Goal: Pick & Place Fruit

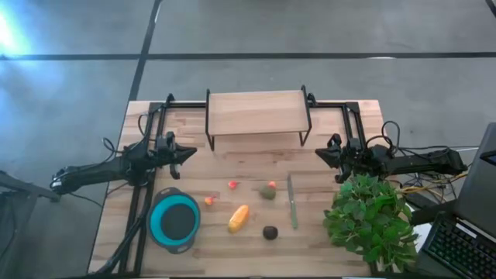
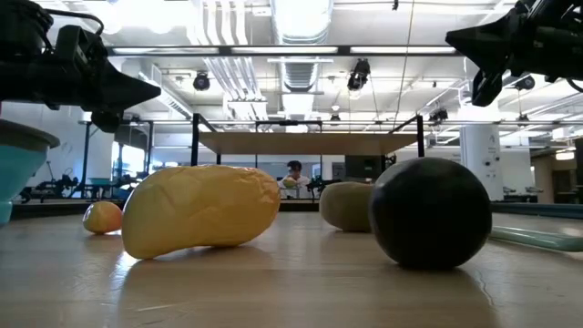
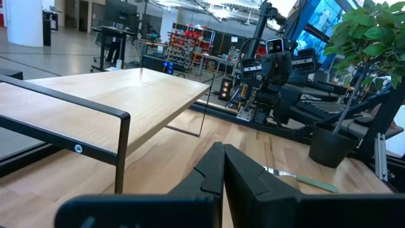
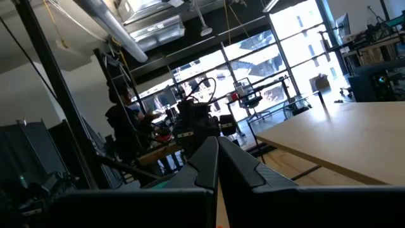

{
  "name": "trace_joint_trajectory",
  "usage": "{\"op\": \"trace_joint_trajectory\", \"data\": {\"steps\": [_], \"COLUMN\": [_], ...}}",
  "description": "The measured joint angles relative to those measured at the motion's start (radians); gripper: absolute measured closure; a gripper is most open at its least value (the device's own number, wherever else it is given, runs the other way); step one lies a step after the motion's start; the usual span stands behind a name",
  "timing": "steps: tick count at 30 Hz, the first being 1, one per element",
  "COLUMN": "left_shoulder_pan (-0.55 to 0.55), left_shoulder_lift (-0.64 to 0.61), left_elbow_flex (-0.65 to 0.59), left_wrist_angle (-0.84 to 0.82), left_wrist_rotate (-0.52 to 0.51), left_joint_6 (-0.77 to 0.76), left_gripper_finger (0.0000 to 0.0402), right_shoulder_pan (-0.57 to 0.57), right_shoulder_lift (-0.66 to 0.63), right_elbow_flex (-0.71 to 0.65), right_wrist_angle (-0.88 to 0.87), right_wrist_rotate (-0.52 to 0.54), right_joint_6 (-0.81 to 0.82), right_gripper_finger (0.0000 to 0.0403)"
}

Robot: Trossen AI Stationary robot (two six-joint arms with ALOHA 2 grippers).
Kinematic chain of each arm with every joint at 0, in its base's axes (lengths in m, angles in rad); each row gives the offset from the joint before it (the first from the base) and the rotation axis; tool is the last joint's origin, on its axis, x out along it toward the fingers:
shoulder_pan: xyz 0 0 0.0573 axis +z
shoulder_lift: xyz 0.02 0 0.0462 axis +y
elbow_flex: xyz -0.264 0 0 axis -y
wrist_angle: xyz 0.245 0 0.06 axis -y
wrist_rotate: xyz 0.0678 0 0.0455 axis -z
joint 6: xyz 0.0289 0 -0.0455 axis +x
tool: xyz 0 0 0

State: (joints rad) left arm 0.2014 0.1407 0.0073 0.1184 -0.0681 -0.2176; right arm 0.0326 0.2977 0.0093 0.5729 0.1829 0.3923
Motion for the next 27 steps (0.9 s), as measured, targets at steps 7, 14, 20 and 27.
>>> {"op": "trace_joint_trajectory", "data": {"steps": [7, 14, 20, 27], "left_shoulder_pan": [0.0, 0.0, 0.0, 0.0], "left_shoulder_lift": [0.0, 0.0, 0.0, 0.001], "left_elbow_flex": [0.0, 0.0, 0.0, 0.015], "left_wrist_angle": [0.004, 0.013, 0.056, 0.088], "left_wrist_rotate": [0.0, -0.005, -0.008, -0.003], "left_joint_6": [-0.064, -0.229, -0.271, -0.307], "left_gripper_finger": [0.0392, 0.0392, 0.0392, 0.0392], "right_shoulder_pan": [0.0, -0.001, -0.001, 0.0], "right_shoulder_lift": [0.0, 0.0, 0.0, 0.0], "right_elbow_flex": [0.0, 0.0, 0.0, 0.0], "right_wrist_angle": [0.003, 0.055, 0.163, 0.251], "right_wrist_rotate": [0.0, 0.003, 0.003, 0.003], "right_joint_6": [0.001, 0.033, 0.034, -0.003], "right_gripper_finger": [0.0394, 0.0394, 0.0394, 0.0394]}}
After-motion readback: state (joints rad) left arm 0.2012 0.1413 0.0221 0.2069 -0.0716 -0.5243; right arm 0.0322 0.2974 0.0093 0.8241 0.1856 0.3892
